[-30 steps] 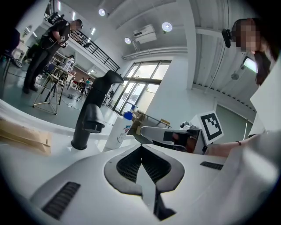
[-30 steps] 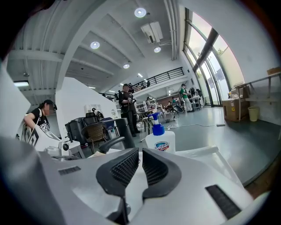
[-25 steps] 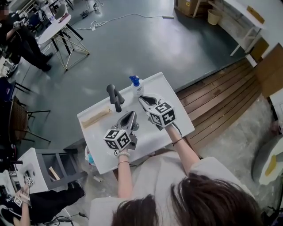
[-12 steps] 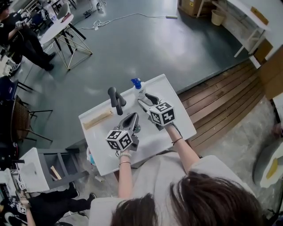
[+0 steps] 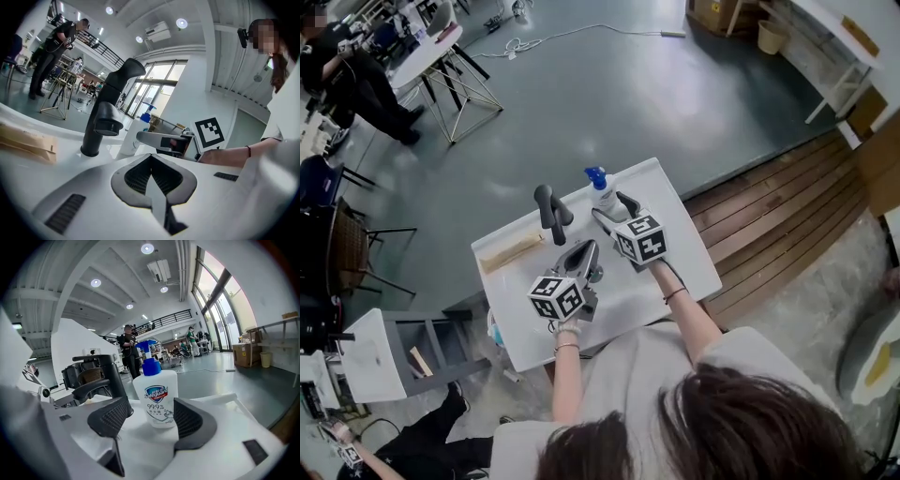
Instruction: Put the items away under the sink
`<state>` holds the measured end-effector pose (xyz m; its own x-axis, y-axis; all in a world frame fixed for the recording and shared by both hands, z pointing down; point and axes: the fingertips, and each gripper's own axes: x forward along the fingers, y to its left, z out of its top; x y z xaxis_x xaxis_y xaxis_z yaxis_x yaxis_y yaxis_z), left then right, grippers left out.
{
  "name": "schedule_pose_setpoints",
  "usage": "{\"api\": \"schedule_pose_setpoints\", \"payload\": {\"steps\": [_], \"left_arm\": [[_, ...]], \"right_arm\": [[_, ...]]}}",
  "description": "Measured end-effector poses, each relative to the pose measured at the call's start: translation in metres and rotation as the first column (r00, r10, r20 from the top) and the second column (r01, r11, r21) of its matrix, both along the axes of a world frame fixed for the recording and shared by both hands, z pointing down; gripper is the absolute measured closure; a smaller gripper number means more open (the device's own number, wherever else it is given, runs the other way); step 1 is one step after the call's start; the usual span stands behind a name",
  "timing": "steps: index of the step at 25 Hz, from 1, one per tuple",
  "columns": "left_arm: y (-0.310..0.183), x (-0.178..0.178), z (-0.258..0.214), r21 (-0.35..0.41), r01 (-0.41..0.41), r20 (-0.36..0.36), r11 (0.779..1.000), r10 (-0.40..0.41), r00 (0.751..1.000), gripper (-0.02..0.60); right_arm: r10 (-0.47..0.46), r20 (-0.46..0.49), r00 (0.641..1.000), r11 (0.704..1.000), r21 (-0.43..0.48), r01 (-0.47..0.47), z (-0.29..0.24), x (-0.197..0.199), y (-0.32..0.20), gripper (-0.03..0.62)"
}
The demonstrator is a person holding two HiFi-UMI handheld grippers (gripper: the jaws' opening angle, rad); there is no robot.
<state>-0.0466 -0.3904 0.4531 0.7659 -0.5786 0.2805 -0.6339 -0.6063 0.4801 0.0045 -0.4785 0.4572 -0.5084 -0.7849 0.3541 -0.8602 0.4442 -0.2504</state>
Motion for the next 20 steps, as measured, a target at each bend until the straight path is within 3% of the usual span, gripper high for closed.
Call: {"api": "schedule_pose_setpoints", "payload": {"steps": [20], "left_arm": [[0.002, 0.004, 0.005, -0.006, -0.022, 0.047, 1.000, 0.023, 0.999, 0.584]], "right_arm": [[0.022, -0.070, 0.997, 1.000, 0.008, -0.021, 0.018, -0.004, -0.030, 0.220]]}}
